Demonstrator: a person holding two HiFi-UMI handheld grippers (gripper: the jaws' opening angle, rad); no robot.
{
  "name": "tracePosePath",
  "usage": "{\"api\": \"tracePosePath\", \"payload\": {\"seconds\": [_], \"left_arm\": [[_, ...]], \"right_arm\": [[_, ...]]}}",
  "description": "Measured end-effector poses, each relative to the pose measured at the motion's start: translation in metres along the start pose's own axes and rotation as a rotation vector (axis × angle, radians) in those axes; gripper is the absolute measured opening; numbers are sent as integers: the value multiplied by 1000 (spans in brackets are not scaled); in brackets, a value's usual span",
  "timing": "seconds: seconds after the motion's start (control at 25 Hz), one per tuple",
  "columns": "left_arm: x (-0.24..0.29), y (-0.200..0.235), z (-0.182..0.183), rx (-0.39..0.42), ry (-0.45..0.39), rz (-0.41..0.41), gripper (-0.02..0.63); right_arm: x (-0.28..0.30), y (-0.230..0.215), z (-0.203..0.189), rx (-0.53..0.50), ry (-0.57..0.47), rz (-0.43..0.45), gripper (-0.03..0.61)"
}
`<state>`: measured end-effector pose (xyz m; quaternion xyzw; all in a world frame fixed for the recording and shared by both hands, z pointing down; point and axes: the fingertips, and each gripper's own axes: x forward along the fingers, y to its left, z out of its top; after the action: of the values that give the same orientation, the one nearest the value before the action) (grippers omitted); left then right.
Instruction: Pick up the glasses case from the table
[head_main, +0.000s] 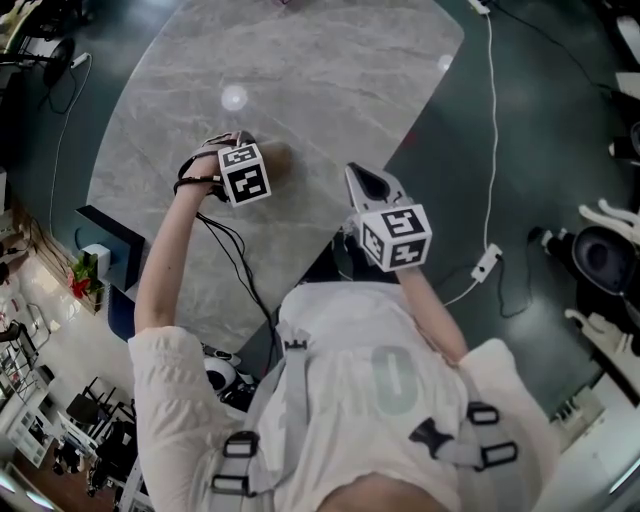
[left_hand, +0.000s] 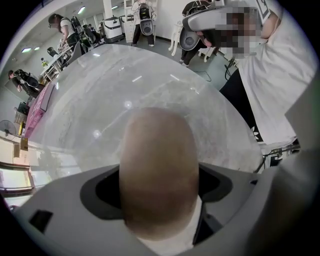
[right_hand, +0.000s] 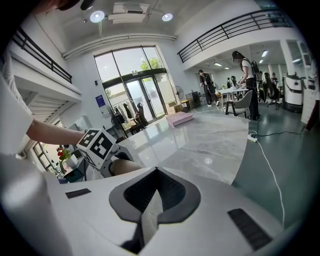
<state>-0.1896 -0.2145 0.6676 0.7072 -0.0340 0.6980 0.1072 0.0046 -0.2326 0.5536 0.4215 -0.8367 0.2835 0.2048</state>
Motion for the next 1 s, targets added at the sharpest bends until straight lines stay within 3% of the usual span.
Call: {"api": "tracePosePath", "payload": {"seconds": [0.84,1.0], "left_arm": [[1,3,-3,-6,11,15,387],[-3,4,-4,-42,-9,33,387]], "right_arm": [[-4,10,-4,-10,-8,16,2],[-7,10,2,-16,-24,9,2]]}}
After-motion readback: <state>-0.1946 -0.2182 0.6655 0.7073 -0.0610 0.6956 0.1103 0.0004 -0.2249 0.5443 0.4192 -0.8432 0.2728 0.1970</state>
